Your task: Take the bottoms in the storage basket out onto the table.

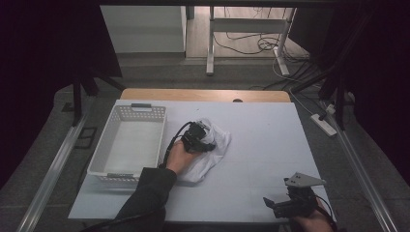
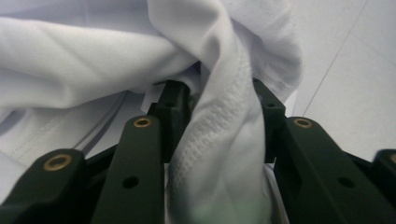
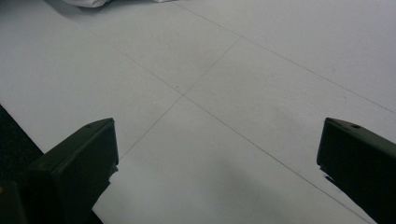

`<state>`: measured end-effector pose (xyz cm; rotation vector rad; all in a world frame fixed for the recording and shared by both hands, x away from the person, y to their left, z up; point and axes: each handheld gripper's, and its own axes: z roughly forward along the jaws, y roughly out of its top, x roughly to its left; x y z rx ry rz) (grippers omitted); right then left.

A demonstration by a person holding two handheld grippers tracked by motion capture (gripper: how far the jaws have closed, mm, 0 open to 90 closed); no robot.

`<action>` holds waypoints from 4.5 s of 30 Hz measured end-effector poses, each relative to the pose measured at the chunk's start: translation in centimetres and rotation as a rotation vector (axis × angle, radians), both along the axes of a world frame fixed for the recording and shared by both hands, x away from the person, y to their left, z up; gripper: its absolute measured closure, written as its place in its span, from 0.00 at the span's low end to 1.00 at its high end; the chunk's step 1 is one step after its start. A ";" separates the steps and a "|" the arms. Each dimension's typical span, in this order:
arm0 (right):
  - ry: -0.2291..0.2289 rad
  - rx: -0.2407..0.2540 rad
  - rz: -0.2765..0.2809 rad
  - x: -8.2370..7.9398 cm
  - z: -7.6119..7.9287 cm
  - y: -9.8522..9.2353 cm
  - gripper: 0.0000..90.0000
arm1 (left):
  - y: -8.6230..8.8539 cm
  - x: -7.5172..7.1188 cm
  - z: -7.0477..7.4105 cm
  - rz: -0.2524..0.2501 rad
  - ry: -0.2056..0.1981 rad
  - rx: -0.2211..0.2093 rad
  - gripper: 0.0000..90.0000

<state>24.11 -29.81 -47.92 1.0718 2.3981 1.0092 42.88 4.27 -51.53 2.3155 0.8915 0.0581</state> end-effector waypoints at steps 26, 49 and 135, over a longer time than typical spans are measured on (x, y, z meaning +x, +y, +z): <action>0.001 -0.011 0.007 0.0 0.0 0.1 0.00 | -0.8 0.4 -0.3 0.033 0.044 0.071 0.22; 0.002 -0.015 0.008 0.0 0.0 0.1 0.00 | -0.4 -0.5 3.4 -0.004 0.038 0.054 0.00; 0.001 -0.005 0.007 0.0 0.0 0.1 0.00 | 8.7 -7.5 5.5 0.015 -0.065 -0.169 0.00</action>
